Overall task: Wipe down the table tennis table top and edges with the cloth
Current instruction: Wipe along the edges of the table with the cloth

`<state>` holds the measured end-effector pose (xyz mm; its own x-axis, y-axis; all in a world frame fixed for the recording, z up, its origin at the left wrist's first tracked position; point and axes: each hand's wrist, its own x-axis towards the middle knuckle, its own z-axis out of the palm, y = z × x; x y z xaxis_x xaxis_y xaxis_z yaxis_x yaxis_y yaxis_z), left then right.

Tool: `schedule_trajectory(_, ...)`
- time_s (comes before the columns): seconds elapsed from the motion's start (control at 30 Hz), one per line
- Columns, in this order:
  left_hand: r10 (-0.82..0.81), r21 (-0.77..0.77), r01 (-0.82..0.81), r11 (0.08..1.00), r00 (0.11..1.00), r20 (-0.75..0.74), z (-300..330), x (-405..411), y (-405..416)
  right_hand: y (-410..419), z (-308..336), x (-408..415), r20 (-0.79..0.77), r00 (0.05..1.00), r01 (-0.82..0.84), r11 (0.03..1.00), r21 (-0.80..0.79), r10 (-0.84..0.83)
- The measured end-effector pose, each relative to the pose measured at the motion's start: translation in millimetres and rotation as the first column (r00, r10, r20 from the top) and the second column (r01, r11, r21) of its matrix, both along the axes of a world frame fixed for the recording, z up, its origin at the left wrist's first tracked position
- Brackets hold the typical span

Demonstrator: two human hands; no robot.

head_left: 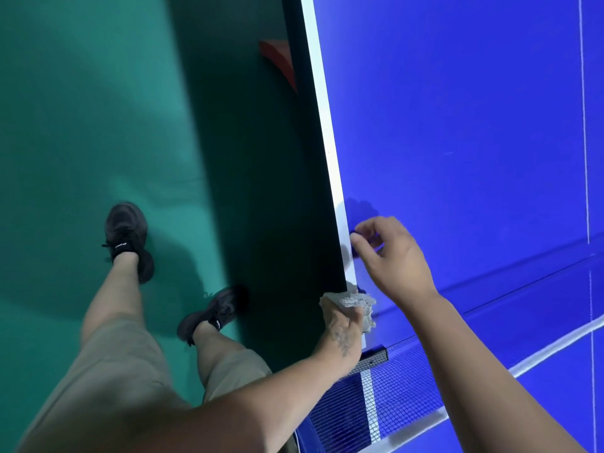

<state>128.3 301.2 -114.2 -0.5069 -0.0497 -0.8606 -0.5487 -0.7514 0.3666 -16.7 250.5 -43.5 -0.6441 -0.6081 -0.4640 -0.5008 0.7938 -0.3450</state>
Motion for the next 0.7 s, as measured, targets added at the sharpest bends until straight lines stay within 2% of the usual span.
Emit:
schedule_trajectory(0.07, 0.061, -0.053, -0.058, 0.997, 0.996, 0.059, 4.0, -8.3, -4.5, -12.1, -8.4, -3.1, -0.029, 0.999, 0.011, 0.993, -0.121, -0.014)
schedule_trajectory(0.2, 0.087, -0.266, -0.093, 0.96, 0.996, -0.034, 6.1, -25.0, -41.5, -32.2, -18.3, -15.0, -0.046, 0.999, -0.004, 0.966, -0.259, -0.008)
schedule_trajectory(0.3, 0.264, -0.299, -0.269, 0.916, 0.963, -0.058, -12.7, -58.9, -92.3, -41.9, -23.9, -25.4, -0.036, 0.998, 0.036, 0.957, -0.288, -0.048)
schedule_trajectory(0.4, 0.181, -0.42, -0.214, 0.882, 0.977, -0.116, -7.7, -70.0, -133.8, -49.1, -31.2, -30.4, -0.01, 0.995, 0.09, 0.945, -0.313, -0.098)
schedule_trajectory(0.53, 0.209, -0.415, -0.261, 0.872, 0.963, -0.168, 0.9, -61.9, -124.7, -59.1, -41.9, -32.1, -0.009, 0.998, 0.05, 0.95, -0.309, -0.055)
schedule_trajectory(0.6, 0.143, -0.369, -0.187, 0.91, 0.979, -0.143, 3.3, -47.5, -96.0, -65.9, -44.8, -33.3, -0.019, 1.0, 0.014, 0.95, -0.311, -0.02)
schedule_trajectory(0.7, -0.01, -0.38, -0.022, 0.925, 0.996, -0.084, 6.9, -17.9, -47.3, -76.6, -47.2, -37.4, -0.035, 0.999, -0.038, 0.95, -0.31, 0.029)
